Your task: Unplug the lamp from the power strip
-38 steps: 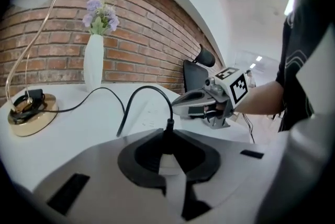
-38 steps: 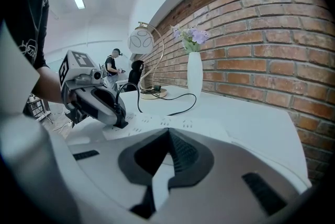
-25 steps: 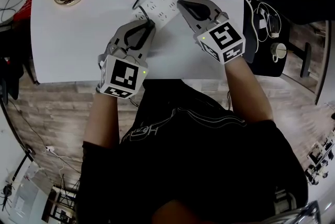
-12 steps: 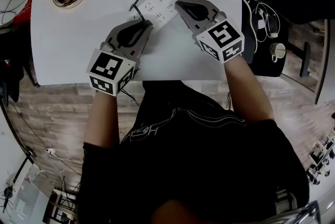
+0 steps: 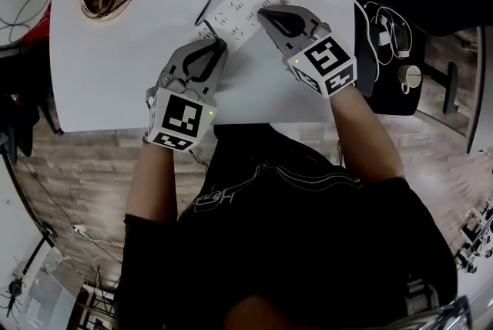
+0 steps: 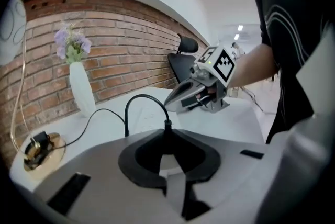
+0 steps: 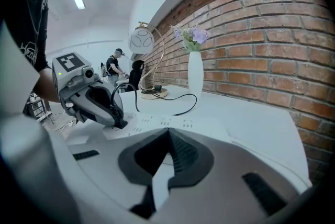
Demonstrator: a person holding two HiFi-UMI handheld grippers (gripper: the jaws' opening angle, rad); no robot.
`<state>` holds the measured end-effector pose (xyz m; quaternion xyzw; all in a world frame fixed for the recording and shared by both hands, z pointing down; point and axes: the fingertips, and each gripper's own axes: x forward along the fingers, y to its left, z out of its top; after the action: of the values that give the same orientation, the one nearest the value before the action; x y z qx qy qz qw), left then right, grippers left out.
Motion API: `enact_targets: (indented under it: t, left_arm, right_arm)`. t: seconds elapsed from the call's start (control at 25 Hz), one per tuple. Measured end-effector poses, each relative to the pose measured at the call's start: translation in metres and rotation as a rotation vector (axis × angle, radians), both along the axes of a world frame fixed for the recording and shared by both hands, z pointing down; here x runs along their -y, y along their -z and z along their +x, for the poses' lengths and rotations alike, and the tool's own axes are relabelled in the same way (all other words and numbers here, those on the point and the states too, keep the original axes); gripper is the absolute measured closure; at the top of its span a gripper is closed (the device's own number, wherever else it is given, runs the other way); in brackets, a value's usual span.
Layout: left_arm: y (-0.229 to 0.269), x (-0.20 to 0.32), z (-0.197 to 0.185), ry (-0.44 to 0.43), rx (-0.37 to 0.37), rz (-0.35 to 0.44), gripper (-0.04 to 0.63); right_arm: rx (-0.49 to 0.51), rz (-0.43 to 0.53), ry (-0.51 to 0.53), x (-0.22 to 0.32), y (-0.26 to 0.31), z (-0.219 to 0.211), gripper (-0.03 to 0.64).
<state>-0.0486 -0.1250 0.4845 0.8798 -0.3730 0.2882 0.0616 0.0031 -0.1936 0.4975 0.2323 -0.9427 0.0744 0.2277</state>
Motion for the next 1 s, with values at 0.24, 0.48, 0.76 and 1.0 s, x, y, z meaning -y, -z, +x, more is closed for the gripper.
enact_targets:
  t: [0.24,0.48,0.76,1.0]
  left_arm:
    - [0.0033,0.0055,-0.0066,0.09,-0.288,-0.189,0.552]
    - [0.0019,0.001,-0.0033,0.005,0.007,0.009,0.552]
    - [0.004,-0.0006,0.0005,-0.016,-0.036,-0.022,0.552]
    - [0.0068,0.0035,-0.0057,0.1,-0.3,-0.194,0.552]
  right_arm:
    - [0.01,-0.01,0.003,-0.0004,-0.0001,0.0,0.621]
    - [0.007,-0.004,0.004,-0.0011,0.0,-0.0002,0.621]
    - [0.012,-0.013,0.001,-0.0009,-0.0002,0.0001,0.621]
    - [0.016,-0.001,-0.004,-0.0011,0.0012,0.0006,0.621]
